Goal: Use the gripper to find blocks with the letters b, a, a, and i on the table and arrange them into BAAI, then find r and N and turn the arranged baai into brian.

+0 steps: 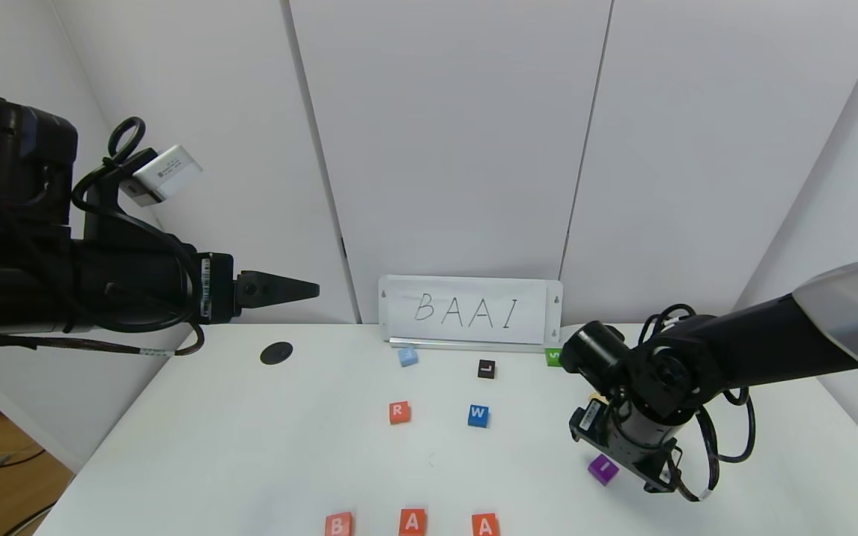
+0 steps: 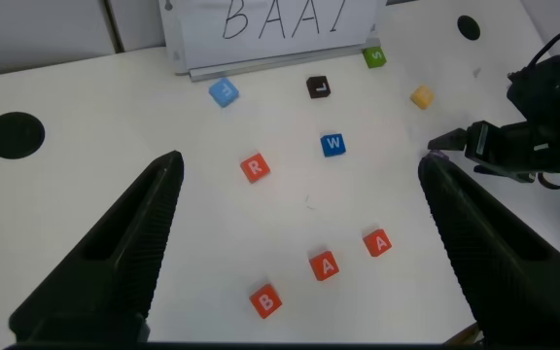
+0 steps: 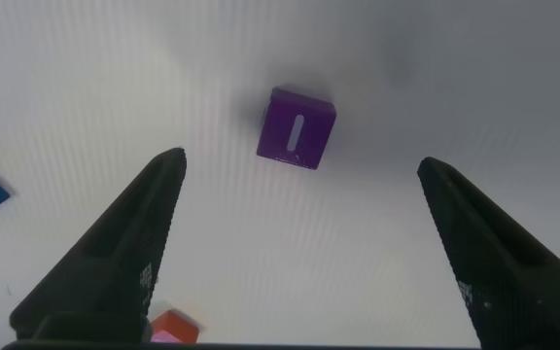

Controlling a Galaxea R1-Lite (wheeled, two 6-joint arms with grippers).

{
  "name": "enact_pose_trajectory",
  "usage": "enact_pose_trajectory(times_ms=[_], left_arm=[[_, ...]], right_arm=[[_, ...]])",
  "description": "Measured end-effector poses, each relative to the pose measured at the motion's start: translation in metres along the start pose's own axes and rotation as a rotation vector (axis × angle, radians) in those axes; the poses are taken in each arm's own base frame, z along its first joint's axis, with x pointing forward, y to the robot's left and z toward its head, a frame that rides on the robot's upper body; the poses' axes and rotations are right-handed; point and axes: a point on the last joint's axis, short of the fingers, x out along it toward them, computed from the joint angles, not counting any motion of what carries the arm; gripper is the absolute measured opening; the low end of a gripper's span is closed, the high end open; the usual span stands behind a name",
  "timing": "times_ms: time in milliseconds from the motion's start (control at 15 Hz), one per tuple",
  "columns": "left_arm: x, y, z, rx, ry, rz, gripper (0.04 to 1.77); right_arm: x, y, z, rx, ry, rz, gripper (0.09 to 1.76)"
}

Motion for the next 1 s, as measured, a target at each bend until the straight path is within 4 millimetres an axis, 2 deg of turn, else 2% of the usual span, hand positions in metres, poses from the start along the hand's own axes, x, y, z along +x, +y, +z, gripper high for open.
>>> enact_pose_trajectory(times_ms=[1000], left_arm=[[0.0,0.001,0.0,0.0,0.0,0.002,1.72]], right_arm=[[0.018,0.001,0.004,0.014,0.034,-0.028,1.71]])
